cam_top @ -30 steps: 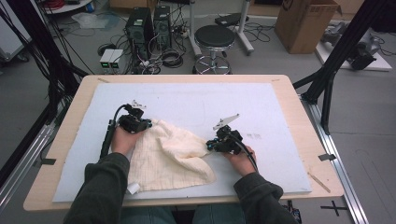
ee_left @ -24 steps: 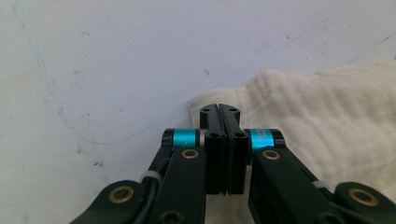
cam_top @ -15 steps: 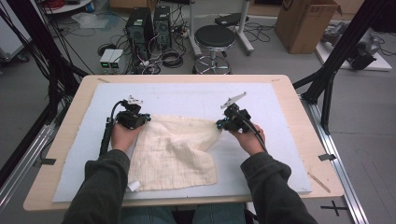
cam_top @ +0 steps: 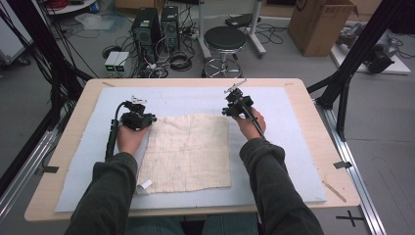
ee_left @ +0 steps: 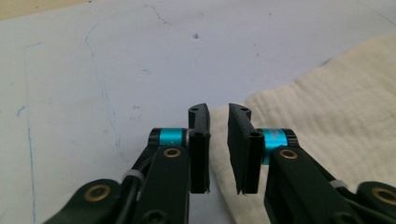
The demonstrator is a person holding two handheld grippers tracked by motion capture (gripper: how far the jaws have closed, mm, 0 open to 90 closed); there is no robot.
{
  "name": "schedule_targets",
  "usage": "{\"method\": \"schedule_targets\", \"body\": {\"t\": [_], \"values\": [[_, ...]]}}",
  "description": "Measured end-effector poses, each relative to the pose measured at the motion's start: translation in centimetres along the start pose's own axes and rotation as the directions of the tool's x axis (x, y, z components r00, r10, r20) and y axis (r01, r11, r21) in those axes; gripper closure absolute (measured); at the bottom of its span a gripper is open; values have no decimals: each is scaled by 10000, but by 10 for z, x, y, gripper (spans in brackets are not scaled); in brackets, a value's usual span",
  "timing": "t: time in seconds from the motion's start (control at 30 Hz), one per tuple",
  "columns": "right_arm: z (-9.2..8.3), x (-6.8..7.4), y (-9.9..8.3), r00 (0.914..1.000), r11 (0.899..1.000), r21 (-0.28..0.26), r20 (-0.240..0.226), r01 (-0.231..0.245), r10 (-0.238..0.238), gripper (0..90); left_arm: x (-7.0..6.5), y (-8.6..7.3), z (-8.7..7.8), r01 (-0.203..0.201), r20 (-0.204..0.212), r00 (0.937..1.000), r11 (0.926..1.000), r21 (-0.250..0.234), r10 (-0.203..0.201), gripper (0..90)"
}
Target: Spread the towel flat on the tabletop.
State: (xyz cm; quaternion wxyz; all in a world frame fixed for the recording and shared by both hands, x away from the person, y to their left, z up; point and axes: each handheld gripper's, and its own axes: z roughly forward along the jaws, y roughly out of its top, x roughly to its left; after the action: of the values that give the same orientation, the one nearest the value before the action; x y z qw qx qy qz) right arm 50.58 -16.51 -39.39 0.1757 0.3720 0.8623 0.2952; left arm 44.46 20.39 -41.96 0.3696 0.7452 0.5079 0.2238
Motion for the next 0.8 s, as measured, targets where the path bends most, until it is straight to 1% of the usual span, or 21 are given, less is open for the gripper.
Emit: {"method": "schedule_targets", "body": {"t": [0.03,0.07,0.1,0.17,0.2,0.23,0.3,0.33,0.4,0.43,0.47,0.5,0.53,0.57,0.6,0.63,0.67,0.73,0.8], "values": [[-2,-1,-1,9998,9999,-40,-159,-114,114,629,1,0,-2,-56,59,10000,10000,-38,56,719],[-5,-2,-3,9996,9999,-14,-254,-110,110,625,1,0,-5,-156,108,9998,9999,-61,157,711],[-8,-2,-5,9995,10000,-97,-324,2,-5,621,1,0,-8,-205,182,9996,9998,-84,207,698],[-18,-1,-11,9962,9985,-505,-859,-208,164,602,-2,1,-15,-304,501,9982,9990,-323,320,672],[-23,0,-15,9939,9979,-622,-1091,-204,135,592,-4,0,-20,-376,671,9969,9981,-493,409,665],[-28,2,-20,9912,9968,-786,-1319,-144,39,590,-6,-2,-24,-540,813,9950,9970,-549,583,664],[-40,9,-30,9875,9949,-1003,-1557,105,-261,583,-11,-6,-32,-820,1096,9901,9948,-607,883,654],[-46,12,-35,9847,9939,-1097,-1715,134,-322,578,-13,-9,-36,-970,1166,9878,9934,-607,1035,651],[-56,21,-48,9773,9898,-1423,-2079,114,-412,566,-18,-16,-43,-1182,1329,9831,9910,-626,1257,640],[-61,26,-54,9737,9885,-1495,-2214,209,-540,560,-20,-20,-48,-1250,1458,9803,9899,-662,1335,634],[-65,31,-59,9713,9886,-1447,-2263,412,-736,550,-23,-24,-52,-1328,1571,9774,9891,-631,1412,631],[-69,37,-62,9663,9911,-1215,-2437,538,-823,533,-26,-28,-56,-1493,1641,9737,9866,-660,1583,624],[-73,42,-67,9623,9877,-1412,-2522,678,-1021,539,-29,-32,-61,-1597,1742,9698,9843,-753,1707,616],[-78,48,-74,9588,9817,-1735,-2566,783,-1218,547,-31,-36,-65,-1644,1847,9670,9836,-744,1755,615],[-81,54,-78,9543,9810,-1695,-2652,948,-1380,544,-34,-40,-68,-1858,1867,9629,9805,-647,1947,610],[-83,59,-83,9503,9807,-1640,-2735,1065,-1489,543,-36,-44,-72,-2037,1843,9596,9768,-666,2127,602],[-84,63,-89,9449,9782,-1705,-2837,1182,-1636,544,-37,-48,-76,-2044,1941,9574,9765,-681,2139,601],[-86,71,-100,9354,9762,-1683,-3026,1365,-1830,544,-37,-57,-84,-2068,2009,9551,9756,-735,2176,593],[-87,78,-111,9260,9726,-1701,-3163,1584,-2061,541,-37,-65,-90,-1918,2219,9532,9781,-810,2053,587]]}}
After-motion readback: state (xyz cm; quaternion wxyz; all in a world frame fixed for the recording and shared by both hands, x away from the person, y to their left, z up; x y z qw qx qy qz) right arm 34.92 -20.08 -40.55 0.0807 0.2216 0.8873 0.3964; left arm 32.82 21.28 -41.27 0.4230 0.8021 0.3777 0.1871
